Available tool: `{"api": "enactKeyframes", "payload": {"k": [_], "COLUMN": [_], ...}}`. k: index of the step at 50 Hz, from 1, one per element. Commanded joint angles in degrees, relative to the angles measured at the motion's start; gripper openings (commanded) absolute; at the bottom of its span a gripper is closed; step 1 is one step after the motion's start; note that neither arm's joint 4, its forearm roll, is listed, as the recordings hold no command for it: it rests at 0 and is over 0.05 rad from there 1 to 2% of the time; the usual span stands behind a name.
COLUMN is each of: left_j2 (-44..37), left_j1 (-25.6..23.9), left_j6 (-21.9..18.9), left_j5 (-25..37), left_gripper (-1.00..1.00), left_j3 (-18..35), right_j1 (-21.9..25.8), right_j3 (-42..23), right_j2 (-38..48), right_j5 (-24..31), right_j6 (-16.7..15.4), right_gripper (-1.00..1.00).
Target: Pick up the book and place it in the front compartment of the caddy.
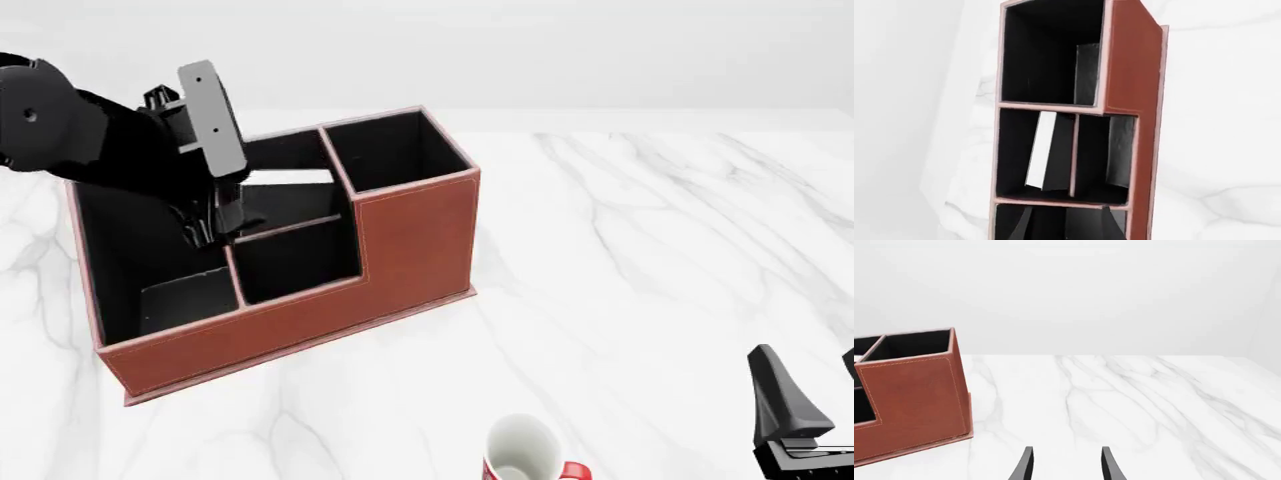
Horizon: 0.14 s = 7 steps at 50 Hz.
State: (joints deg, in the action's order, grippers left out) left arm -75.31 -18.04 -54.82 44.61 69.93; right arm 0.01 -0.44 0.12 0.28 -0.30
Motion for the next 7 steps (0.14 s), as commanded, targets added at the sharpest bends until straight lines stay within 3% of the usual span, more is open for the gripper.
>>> {"api": "enactKeyframes", "payload": {"k": [1,7], "left_j2": [9.8,14.9], "left_j1": [-2.4,-3.4], "left_j6": [1.4,1.1], "left_j5": [-0.2,-0.1], "left_gripper": [1.0,1.0], "left_j3": [-7.2,-10.7], "right_j1": [0.0,0.0], "right_j3": [0.0,0.0], "right_j2": [0.0,0.0], "right_j5": [0.0,0.0], "right_j6": [0.0,0.0], "right_gripper": [1.0,1.0]}}
